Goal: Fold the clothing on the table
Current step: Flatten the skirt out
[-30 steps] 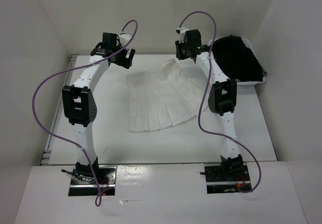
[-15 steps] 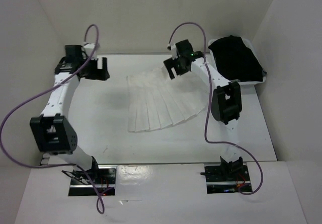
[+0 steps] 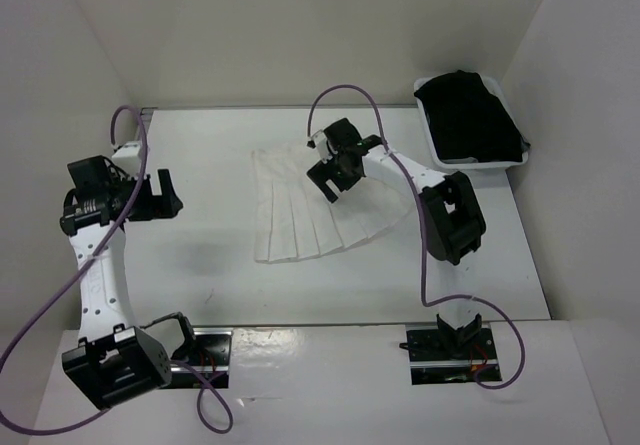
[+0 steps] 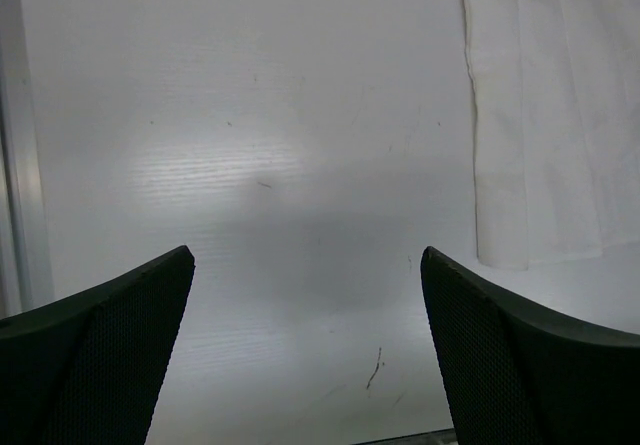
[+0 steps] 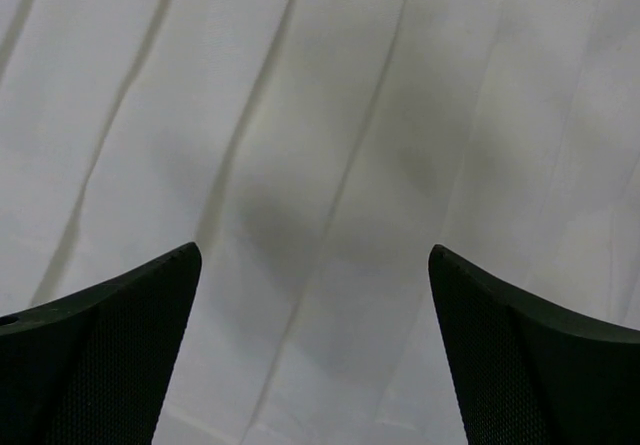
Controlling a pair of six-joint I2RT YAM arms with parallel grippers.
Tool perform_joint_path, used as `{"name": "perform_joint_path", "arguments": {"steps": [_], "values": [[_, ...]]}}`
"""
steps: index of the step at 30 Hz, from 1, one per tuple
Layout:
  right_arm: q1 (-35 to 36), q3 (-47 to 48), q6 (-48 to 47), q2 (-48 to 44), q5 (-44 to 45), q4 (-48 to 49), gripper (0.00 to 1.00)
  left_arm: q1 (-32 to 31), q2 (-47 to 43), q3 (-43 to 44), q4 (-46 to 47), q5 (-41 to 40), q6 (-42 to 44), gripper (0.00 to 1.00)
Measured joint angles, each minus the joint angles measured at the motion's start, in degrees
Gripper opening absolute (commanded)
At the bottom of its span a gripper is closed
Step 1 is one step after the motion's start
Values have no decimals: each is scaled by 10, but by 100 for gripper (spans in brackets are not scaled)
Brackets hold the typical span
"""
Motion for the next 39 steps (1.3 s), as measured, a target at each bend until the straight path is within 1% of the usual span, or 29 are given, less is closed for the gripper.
{"name": "perform_joint_path", "arguments": {"steps": [5,11,13,16,20,24,26,28,33,36,39], "values": [[0,39,51,49,-3,19,98,14,-22,-19,-9,5,1,100],[0,161,120,162,-17,19,98,28,-40,-23,-4,5,1,100],[0,173,136,183,-19,19,98,32,-40,-24,-5,5,1,100],[0,178,165,183,-29,19,98,35,-40,-24,-4,5,1,100],[0,155,191,172,-32,34,98,36,-40,-24,-4,5,1,100],[8,47,221,106,-40,75,98,36,-40,-24,-4,5,1,100],[26,-1,237,74,-37,75,98,36,-40,-24,-4,5,1,100],[56,-26,253,57,-24,75,98,36,-40,-24,-4,5,1,100],[135,-30,319,54,50,78,98,36,-40,-29,-1,5,1,100],[163,-30,360,54,94,79,98,36,-40,-33,-1,5,1,100],[182,-10,382,57,131,67,98,36,-41,-33,0,5,1,100]]}}
